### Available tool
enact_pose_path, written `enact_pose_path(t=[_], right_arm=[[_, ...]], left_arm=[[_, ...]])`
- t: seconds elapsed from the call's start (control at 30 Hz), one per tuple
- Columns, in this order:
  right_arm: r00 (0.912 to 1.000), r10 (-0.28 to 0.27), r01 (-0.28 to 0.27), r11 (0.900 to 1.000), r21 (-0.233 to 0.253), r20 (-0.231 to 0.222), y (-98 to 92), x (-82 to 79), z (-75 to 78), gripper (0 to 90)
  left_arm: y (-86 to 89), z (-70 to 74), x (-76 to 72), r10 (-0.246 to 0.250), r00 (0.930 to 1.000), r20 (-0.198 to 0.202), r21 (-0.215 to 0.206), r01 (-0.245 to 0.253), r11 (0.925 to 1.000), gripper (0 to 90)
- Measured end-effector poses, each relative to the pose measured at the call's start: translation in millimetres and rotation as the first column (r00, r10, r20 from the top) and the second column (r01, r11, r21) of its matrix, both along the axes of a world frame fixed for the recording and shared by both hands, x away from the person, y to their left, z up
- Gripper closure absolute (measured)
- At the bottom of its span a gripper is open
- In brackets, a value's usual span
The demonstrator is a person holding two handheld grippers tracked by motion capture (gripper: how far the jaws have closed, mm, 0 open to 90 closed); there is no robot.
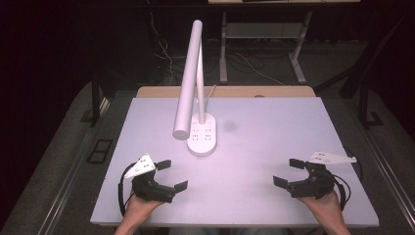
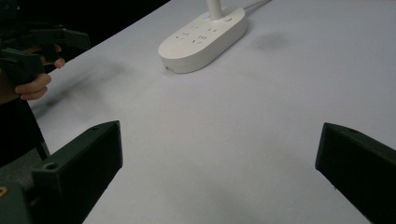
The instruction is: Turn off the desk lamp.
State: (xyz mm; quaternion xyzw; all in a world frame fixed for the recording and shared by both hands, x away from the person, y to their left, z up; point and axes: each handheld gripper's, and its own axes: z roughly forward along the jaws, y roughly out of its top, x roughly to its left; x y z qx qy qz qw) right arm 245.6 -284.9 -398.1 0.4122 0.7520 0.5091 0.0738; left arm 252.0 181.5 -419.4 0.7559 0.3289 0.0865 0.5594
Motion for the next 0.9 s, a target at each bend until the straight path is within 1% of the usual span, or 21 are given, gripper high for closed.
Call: enact_pose_path(t=[0.03,0.07,0.3,0.4,0.47,0.6,0.9], right_arm=[[1.0,0.003,-0.003,1.0,0.001,0.003,-0.7,0.4,-0.4,0.7],[1.0,0.001,-0.001,1.0,0.005,-0.006,-0.9,0.2,-0.3,0.7],[0.9998,0.005,-0.005,1.0,0.005,-0.02,-2.1,0.1,-1.1,0.7],[0.9999,0.006,-0.006,1.0,0.006,-0.015,-3.4,0.5,-1.7,0.7],[0.9997,0.002,-0.002,1.0,0.01,-0.025,-4.2,-0.1,-1.2,0.7],[0.9997,0.0,0.0,1.0,0.009,-0.023,-6.8,0.2,-1.6,0.7],[0.9994,0.001,-0.001,1.0,0.009,-0.035,-8.6,1.3,-1.6,0.7]], left_arm=[[0.0,0.1,-0.1,-0.001,1.0,0.0,0.0,0.001,1.0,0.0],[0.0,0.1,-0.1,-0.001,1.0,0.0,0.0,0.001,1.0,0.0],[-0.9,0.4,-0.8,-0.007,1.0,0.003,0.004,0.007,1.0,0.0],[-1.0,0.4,-0.8,-0.009,0.9999,0.005,0.006,0.009,0.9999,0.0],[-0.8,0.6,-0.8,-0.011,0.9999,0.006,0.006,0.011,0.9999,0.0],[-0.6,0.7,-0.9,-0.01,0.9999,0.005,0.0,0.01,1.0,0.0],[-0.6,1.2,-1.9,-0.007,0.9999,0.007,0.0,0.007,1.0,0.0]])
